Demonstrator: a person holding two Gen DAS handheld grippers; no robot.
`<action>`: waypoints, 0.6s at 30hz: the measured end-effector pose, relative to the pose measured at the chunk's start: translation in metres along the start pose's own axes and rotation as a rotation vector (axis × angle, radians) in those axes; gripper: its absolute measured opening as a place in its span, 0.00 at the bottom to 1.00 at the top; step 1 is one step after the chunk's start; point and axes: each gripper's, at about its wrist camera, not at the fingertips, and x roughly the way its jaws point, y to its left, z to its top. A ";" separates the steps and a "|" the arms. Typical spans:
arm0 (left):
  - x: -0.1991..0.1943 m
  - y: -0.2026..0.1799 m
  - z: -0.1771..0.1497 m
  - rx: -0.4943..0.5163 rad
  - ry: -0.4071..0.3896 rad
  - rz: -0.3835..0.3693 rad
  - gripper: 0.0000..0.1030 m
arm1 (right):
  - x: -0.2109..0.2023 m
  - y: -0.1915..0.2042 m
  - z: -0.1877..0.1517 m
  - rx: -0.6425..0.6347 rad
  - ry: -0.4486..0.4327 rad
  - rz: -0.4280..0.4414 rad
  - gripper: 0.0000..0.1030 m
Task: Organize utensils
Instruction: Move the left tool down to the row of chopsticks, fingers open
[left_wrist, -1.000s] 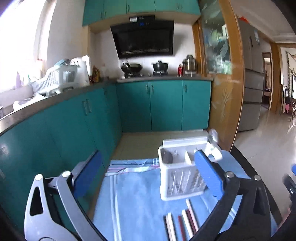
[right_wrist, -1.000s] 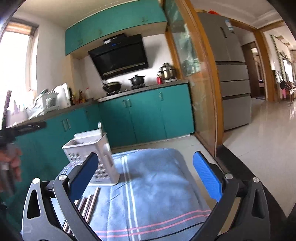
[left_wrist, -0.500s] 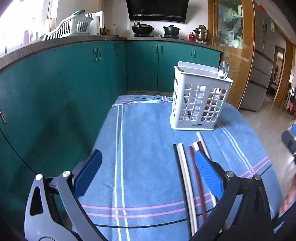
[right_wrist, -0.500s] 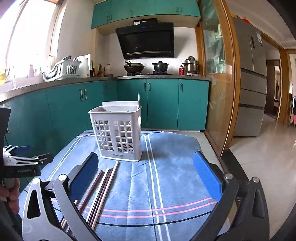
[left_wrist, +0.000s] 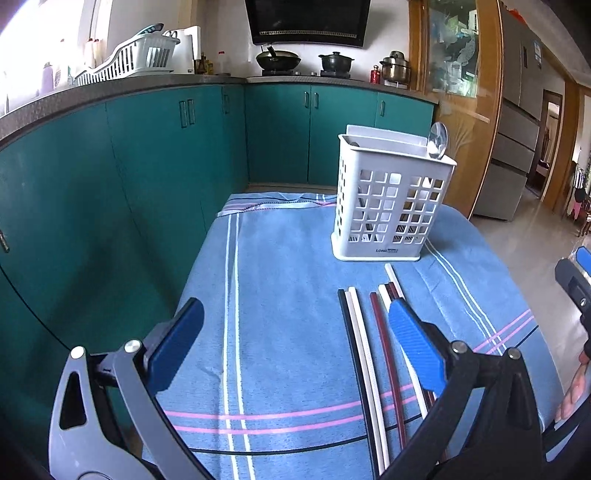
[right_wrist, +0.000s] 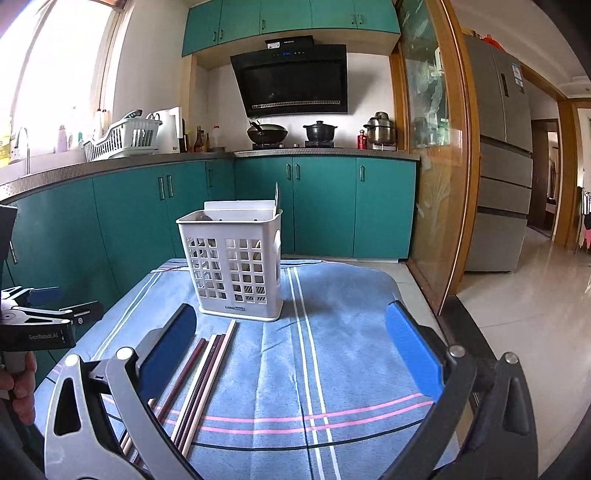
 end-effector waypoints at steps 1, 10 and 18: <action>0.003 -0.001 -0.001 0.004 0.006 0.002 0.96 | -0.001 -0.001 0.000 0.003 0.000 0.001 0.97; 0.060 -0.008 0.006 0.012 0.131 -0.010 0.79 | 0.001 -0.007 0.002 0.028 0.014 0.027 0.97; 0.131 -0.004 0.025 -0.077 0.321 -0.114 0.58 | 0.010 -0.010 0.002 0.035 0.045 0.038 0.97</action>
